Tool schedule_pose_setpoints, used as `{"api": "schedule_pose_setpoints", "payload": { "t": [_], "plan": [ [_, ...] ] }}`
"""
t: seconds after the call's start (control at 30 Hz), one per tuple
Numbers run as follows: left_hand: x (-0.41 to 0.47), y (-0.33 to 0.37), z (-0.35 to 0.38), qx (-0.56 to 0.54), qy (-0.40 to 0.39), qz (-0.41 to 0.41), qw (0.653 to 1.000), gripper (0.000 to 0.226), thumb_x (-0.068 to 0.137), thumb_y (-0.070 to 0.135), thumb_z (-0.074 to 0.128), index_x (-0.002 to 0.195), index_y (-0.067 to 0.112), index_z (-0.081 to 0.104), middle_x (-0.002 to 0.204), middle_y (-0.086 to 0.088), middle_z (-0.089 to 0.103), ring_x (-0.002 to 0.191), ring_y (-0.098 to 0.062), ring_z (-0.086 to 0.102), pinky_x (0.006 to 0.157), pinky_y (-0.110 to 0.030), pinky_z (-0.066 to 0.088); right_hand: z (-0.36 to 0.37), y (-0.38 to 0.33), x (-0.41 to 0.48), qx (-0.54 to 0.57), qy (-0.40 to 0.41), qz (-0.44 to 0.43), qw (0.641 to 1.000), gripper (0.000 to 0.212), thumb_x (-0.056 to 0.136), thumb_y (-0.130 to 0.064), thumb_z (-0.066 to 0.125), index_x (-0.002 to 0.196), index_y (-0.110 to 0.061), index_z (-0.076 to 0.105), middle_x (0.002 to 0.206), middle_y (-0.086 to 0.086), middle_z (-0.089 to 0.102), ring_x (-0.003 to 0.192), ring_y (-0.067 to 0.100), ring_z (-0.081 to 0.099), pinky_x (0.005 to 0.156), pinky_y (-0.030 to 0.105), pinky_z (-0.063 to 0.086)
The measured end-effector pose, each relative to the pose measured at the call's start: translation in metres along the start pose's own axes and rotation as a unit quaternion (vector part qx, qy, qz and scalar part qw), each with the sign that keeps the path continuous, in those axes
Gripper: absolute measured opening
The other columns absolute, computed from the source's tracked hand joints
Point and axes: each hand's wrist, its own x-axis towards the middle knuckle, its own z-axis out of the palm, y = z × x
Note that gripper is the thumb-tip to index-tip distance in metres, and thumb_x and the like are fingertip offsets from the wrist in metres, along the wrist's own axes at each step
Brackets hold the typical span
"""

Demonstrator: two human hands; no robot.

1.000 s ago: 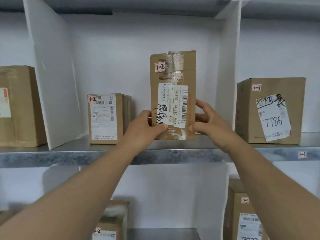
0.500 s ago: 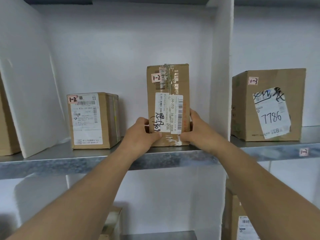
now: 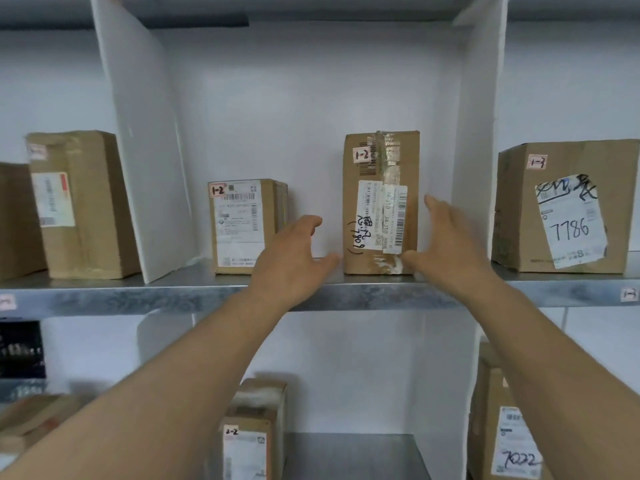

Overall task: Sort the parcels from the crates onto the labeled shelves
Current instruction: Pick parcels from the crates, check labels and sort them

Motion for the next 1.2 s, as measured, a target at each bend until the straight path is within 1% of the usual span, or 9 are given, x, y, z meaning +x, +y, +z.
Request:
{"api": "schedule_pose_setpoints", "payload": {
  "t": [0.13,0.23,0.37,0.67,0.77,0.87,1.0,1.1,1.2],
  "plan": [
    [-0.03,-0.016,-0.031,0.073,0.03,0.023,0.997,0.059,0.089,0.044,0.059,0.14,0.025,0.039,0.137,0.002,0.047,0.122,-0.018,0.048,0.098,-0.039,0.044,-0.003,-0.034,-0.026,-0.075,0.033,-0.027,0.996,0.067,0.082,-0.027,0.068,0.141,-0.02,0.036,0.14,0.009,0.039,0.131,0.028,0.037,0.099,0.042,0.04],
    [-0.058,-0.034,-0.056,0.112,0.049,0.023,0.992,0.056,0.089,0.047,0.057,0.138,0.025,0.041,0.134,0.002,0.049,0.12,-0.018,0.046,0.089,-0.03,0.04,0.012,-0.072,-0.052,-0.064,0.009,-0.048,0.997,0.054,0.087,-0.025,0.061,0.137,-0.021,0.044,0.14,0.006,0.04,0.128,0.026,0.04,0.096,0.036,0.039],
    [-0.105,-0.072,-0.093,0.161,0.041,0.005,0.986,0.055,0.089,0.049,0.056,0.137,0.025,0.044,0.135,0.001,0.049,0.121,-0.018,0.046,0.09,-0.033,0.044,0.051,-0.123,-0.091,-0.06,-0.047,-0.121,0.99,0.046,0.088,-0.028,0.059,0.132,-0.022,0.047,0.131,0.004,0.045,0.122,0.024,0.042,0.09,0.034,0.038],
    [-0.234,-0.183,-0.159,0.24,-0.026,-0.149,0.959,0.057,0.089,0.049,0.055,0.138,0.023,0.042,0.137,-0.001,0.048,0.126,-0.022,0.043,0.097,-0.038,0.041,0.16,-0.219,-0.188,-0.012,-0.207,-0.199,0.958,0.052,0.091,-0.032,0.057,0.14,-0.023,0.04,0.138,0.001,0.041,0.128,0.021,0.04,0.09,0.032,0.04],
    [-0.286,-0.218,-0.178,0.249,-0.04,-0.207,0.945,0.053,0.088,0.044,0.057,0.134,0.02,0.046,0.133,-0.004,0.051,0.122,-0.026,0.046,0.092,-0.038,0.043,0.194,-0.249,-0.223,-0.015,-0.25,-0.225,0.942,0.054,0.089,-0.032,0.055,0.14,-0.024,0.04,0.138,0.0,0.041,0.129,0.02,0.039,0.088,0.032,0.04],
    [-0.337,-0.25,-0.198,0.269,-0.078,-0.266,0.922,0.06,0.089,0.052,0.053,0.139,0.022,0.039,0.135,-0.002,0.049,0.123,-0.023,0.046,0.093,-0.037,0.044,0.224,-0.283,-0.263,-0.012,-0.301,-0.247,0.921,0.053,0.088,-0.03,0.056,0.139,-0.023,0.041,0.137,0.001,0.042,0.127,0.022,0.041,0.091,0.034,0.041],
    [-0.4,-0.287,-0.23,0.269,-0.092,-0.337,0.897,0.061,0.091,0.052,0.052,0.142,0.023,0.036,0.139,-0.002,0.047,0.126,-0.022,0.045,0.094,-0.037,0.044,0.26,-0.329,-0.318,-0.004,-0.35,-0.288,0.891,0.052,0.087,-0.033,0.057,0.136,-0.022,0.043,0.135,0.002,0.042,0.121,0.027,0.045,0.089,0.037,0.043],
    [-0.443,-0.309,-0.251,0.272,-0.096,-0.377,0.88,0.064,0.091,0.053,0.05,0.144,0.021,0.033,0.141,-0.003,0.044,0.126,-0.023,0.045,0.093,-0.037,0.043,0.283,-0.36,-0.354,0.005,-0.384,-0.315,0.868,0.053,0.089,-0.031,0.057,0.139,-0.021,0.042,0.139,0.004,0.042,0.126,0.026,0.042,0.093,0.037,0.04],
    [-0.482,-0.325,-0.272,0.27,-0.092,-0.415,0.864,0.065,0.092,0.05,0.05,0.145,0.018,0.033,0.143,-0.005,0.044,0.13,-0.024,0.041,0.099,-0.037,0.04,0.303,-0.391,-0.384,0.007,-0.413,-0.348,0.841,0.055,0.091,-0.03,0.055,0.142,-0.021,0.039,0.14,0.005,0.041,0.128,0.026,0.039,0.095,0.037,0.041]
  ]
}}
